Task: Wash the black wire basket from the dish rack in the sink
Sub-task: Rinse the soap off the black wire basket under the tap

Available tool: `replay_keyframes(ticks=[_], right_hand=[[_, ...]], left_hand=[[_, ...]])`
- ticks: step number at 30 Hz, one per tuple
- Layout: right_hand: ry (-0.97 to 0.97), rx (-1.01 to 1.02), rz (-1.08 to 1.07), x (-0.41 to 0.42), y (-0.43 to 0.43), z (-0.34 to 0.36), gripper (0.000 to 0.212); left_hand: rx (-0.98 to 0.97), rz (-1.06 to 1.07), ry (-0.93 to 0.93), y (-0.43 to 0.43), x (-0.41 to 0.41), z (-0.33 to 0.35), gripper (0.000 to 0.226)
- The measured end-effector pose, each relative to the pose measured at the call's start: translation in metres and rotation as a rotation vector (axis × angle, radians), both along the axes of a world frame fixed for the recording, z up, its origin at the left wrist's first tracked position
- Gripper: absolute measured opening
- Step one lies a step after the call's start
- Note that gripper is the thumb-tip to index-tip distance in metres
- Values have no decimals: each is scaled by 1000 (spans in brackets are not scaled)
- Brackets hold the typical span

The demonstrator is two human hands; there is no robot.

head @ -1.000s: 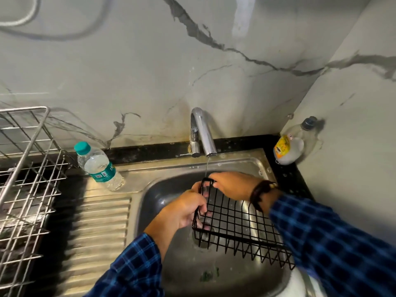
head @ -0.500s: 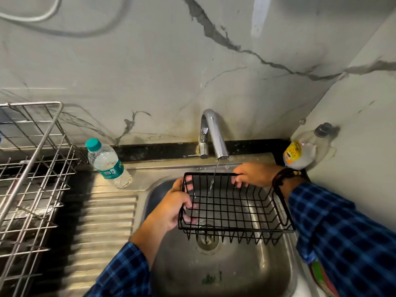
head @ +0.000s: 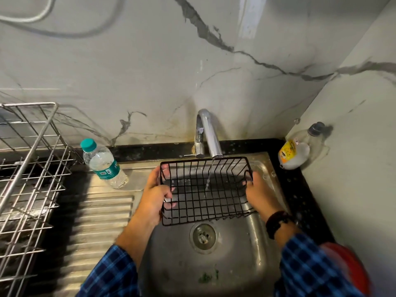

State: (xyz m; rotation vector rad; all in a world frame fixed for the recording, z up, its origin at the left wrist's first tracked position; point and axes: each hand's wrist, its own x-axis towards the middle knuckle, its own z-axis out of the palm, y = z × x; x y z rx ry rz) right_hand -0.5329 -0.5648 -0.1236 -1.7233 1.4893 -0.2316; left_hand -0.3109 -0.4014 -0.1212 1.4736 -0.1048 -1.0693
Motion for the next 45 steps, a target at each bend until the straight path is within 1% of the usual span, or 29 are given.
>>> replay_keyframes(ticks=[2,4,5,7,8,10,12,14,15,17,20,21,22,24,26,27,29,31,33,34,36,37,39,40,41,42,44,45], right_hand=[[-109,204,-105,-11,18,-4,40],[-271,375,-176,-25,29,-1,39],[-399,419,-217,-31,33,1,37],[-692,482,-377,-39,34,3,36],[-774,484,-464,-41,35,2,35],[-766,485,-616,-37,38,0,27],[-793,612,-709,-27,45,-5,18],[-924,782,-794,-11,54,0,23],[-971,807,-830,-4,55,4,28],[-937,781,-819,10,54,7,36],[-801,761,-719,19,54,12,40],[-810,759,-703,19,54,11,41],[-848,775,-696,18,54,11,38],[-915,822,-679,19,58,17,20],[-898,826,-658,18,64,18,8],[-902,813,-664,15,65,16,4],[-897,763,-700,6,66,11,9],[-820,664,-677,-7,68,9,12],[-751,548,-628,-19,71,6,23],[-754,503,-612,-24,72,6,28],[-827,473,-575,-28,73,10,31],[-889,507,-586,-29,72,15,30],[-988,578,-630,-31,69,23,26],[-993,596,-629,-32,69,28,23],[-979,618,-610,-32,70,33,20],[-964,639,-587,-31,72,37,18],[-974,677,-570,-27,77,45,17],[-992,692,-589,-25,78,49,17]], left_hand=[[-17,17,-54,0,1,3,87],[-45,13,-89,2,2,4,83],[-62,15,-93,3,2,4,82],[-107,33,-81,5,-2,5,79],[-140,37,-86,5,-6,7,78],[-204,38,-139,3,-19,13,77],[-257,21,-187,-1,-31,20,77],[-289,2,-207,-6,-39,22,80],[-303,-10,-206,-8,-40,22,82],[-337,-31,-207,-14,-41,23,86],[-366,-32,-198,-21,-39,22,92],[-376,-26,-183,-24,-39,20,92],[-380,-17,-163,-26,-38,16,90],[-380,-7,-118,-30,-39,10,88],[-369,-11,-44,-33,-37,-4,88],[-369,-27,-11,-34,-38,-8,85],[-341,-59,78,-35,-38,-19,76],[-271,-76,158,-32,-42,-25,70],[-221,-89,217,-28,-47,-26,70],[-212,-95,256,-27,-50,-26,66],[-204,-107,314,-25,-51,-23,38],[-216,-113,368,-26,-49,-23,43],[-246,-77,558,-27,-42,-30,87],[-256,-75,623,-29,-40,-32,98],[-263,-80,682,-32,-42,-33,101],[-253,-107,701,-35,-45,-32,98],[-270,-146,743,-44,-58,-29,84],[-274,-130,743,-48,-63,-29,75]])
